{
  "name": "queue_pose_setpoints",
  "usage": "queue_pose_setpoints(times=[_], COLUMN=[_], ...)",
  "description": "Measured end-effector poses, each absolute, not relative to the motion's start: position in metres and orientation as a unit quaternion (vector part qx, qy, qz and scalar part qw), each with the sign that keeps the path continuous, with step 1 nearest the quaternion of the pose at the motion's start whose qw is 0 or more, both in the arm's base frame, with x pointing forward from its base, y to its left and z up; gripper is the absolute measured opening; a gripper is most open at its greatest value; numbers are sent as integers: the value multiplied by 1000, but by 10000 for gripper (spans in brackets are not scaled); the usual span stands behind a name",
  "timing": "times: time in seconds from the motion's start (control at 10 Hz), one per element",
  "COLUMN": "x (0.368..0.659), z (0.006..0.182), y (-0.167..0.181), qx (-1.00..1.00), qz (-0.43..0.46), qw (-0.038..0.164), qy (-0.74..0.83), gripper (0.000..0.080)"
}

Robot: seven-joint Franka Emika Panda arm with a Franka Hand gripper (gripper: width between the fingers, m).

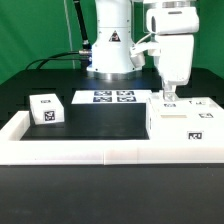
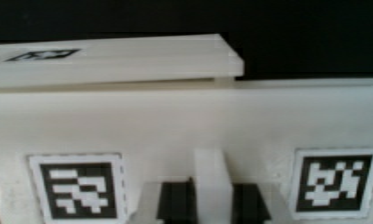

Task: Assemble cabinet

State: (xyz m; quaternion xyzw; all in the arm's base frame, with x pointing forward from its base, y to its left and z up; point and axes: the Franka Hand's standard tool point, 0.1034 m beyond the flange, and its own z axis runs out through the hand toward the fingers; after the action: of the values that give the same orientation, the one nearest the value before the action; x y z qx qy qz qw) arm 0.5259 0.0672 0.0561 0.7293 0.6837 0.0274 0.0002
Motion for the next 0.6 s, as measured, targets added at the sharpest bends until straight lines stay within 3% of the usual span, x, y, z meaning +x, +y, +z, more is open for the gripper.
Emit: queue_pose_setpoints(times=[0.6], x=[549], z=[57], y=[66], qx=[724], qz=[21], qw=[-4], qy=[689], gripper=[71])
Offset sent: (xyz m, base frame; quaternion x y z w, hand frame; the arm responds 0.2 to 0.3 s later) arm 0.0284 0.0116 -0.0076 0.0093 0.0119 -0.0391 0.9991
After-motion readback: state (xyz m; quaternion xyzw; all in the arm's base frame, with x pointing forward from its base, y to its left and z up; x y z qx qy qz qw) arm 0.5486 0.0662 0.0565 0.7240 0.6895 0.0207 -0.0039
